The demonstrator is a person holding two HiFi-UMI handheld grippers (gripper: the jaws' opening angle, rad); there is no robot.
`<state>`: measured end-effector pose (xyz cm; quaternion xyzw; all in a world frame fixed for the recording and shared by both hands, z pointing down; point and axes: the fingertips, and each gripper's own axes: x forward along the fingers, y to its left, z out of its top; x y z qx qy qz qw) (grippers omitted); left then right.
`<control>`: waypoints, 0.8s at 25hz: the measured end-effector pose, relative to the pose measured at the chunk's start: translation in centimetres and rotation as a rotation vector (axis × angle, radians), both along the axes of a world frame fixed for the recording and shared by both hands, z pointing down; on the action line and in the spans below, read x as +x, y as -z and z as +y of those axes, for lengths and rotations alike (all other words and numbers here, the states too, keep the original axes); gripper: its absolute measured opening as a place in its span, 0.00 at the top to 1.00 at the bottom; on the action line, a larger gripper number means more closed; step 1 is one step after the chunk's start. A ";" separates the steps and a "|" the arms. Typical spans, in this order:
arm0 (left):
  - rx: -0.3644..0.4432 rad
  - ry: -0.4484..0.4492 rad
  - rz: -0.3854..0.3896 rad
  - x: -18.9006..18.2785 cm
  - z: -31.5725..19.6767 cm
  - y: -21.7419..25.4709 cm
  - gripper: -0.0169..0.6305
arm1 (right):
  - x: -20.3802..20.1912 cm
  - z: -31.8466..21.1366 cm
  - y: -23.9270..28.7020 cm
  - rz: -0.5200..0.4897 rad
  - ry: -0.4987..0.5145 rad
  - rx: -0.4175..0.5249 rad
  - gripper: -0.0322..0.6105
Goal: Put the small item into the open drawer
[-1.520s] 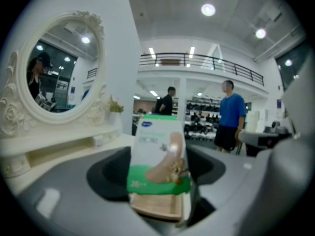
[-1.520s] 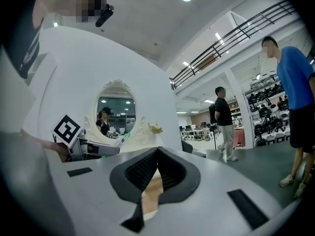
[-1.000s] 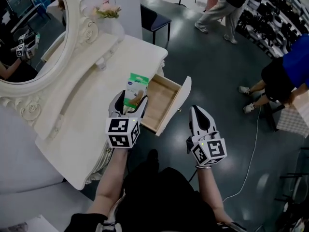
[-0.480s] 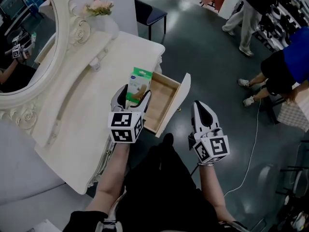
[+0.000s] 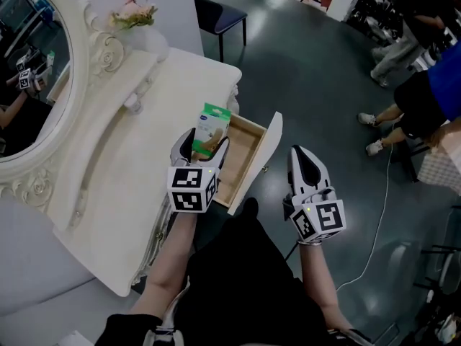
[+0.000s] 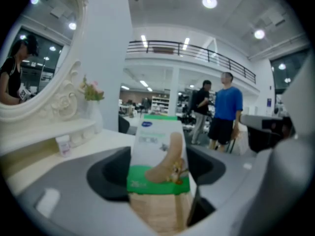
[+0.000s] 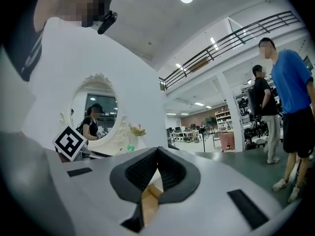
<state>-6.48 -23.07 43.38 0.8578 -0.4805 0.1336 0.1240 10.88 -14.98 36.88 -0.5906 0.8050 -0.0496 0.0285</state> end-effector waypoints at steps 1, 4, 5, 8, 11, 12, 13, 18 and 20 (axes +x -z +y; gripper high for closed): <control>-0.007 -0.003 -0.003 0.4 -0.3 -0.3 0.43 | 0.4 -0.3 -0.1 -0.002 -0.003 -0.003 0.95; -0.027 -0.012 -0.015 1.4 -1.1 -1.3 0.43 | 1.4 -1.1 -0.2 -0.007 -0.013 -0.008 0.95; -0.032 -0.016 -0.019 1.7 -1.3 -1.6 0.43 | 1.6 -1.4 -0.3 -0.010 -0.016 -0.009 0.95; -0.057 -0.027 -0.034 2.5 -1.9 -2.8 0.43 | 2.2 -2.0 -0.5 -0.014 -0.021 -0.017 0.95; -0.083 -0.036 -0.053 3.2 -2.5 -4.2 0.43 | 2.5 -2.6 -0.7 -0.015 -0.020 -0.024 0.95; -0.091 -0.038 -0.060 3.4 -2.8 -4.7 0.43 | 2.7 -2.8 -0.8 -0.018 -0.020 -0.026 0.95; -0.100 -0.040 -0.066 3.7 -3.0 -5.3 0.43 | 2.8 -2.9 -0.8 -0.020 -0.021 -0.029 0.95; -0.140 -0.059 -0.126 4.8 -3.4 -8.3 0.43 | 3.6 -3.5 -1.4 -0.027 -0.025 -0.045 0.95; -0.164 -0.070 -0.141 5.3 -3.6 -9.5 0.43 | 3.9 -3.8 -1.6 -0.033 -0.026 -0.050 0.95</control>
